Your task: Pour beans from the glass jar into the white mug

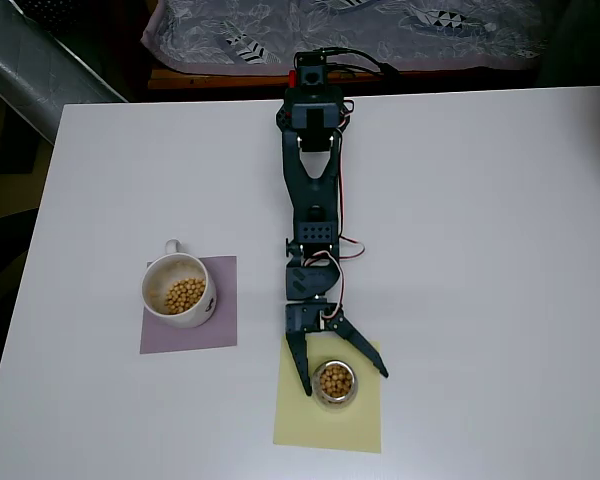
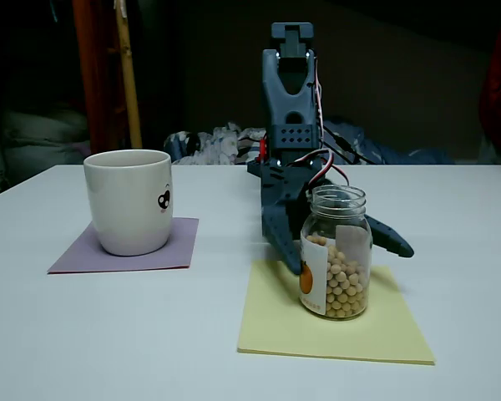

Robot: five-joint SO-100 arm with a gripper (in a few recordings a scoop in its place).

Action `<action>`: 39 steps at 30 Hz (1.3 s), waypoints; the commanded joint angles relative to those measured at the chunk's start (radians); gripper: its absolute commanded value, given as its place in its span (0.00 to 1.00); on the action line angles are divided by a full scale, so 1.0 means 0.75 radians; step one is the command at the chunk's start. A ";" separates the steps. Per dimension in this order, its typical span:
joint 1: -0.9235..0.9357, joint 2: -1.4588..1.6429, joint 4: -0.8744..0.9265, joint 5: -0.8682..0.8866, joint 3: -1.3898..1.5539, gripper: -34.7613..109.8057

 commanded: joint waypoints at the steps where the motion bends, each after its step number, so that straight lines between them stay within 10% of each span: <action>1: 0.002 0.413 -0.047 0.168 0.200 0.62; 13: 0.082 1.446 0.082 0.969 1.033 0.50; 39: 0.172 2.970 1.544 1.779 1.847 0.31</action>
